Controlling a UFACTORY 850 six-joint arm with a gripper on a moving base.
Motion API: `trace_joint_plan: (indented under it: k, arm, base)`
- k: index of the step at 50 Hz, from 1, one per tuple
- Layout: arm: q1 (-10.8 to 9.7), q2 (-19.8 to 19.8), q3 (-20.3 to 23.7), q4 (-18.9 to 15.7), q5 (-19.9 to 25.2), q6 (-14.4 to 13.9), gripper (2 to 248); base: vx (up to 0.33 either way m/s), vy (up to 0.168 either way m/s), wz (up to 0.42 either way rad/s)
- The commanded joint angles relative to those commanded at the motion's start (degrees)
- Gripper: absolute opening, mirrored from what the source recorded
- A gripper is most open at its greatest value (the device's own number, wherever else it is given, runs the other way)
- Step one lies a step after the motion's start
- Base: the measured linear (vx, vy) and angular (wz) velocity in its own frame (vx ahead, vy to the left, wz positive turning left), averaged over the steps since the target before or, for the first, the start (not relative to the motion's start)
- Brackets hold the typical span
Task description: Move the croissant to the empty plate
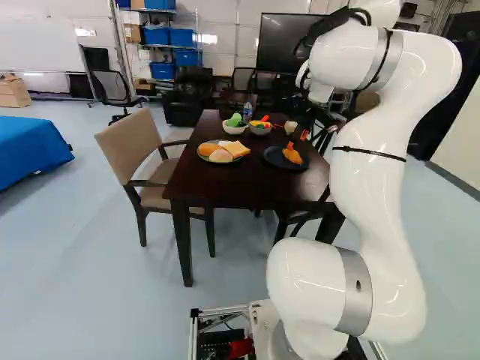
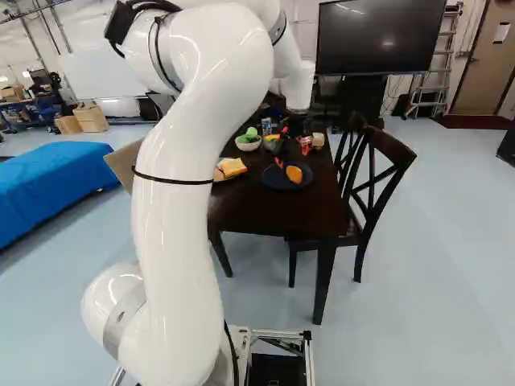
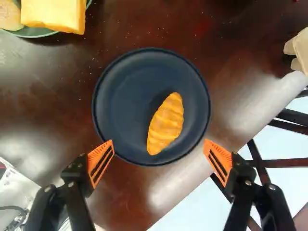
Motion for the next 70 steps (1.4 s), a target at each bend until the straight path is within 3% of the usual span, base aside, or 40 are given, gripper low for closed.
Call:
trace_joint_plan:
  k: [70]
  arm:
    - [-0.7,5.6,-5.2,0.0,-13.7,0.0,247]
  base:
    - [0.000,0.000,0.000]
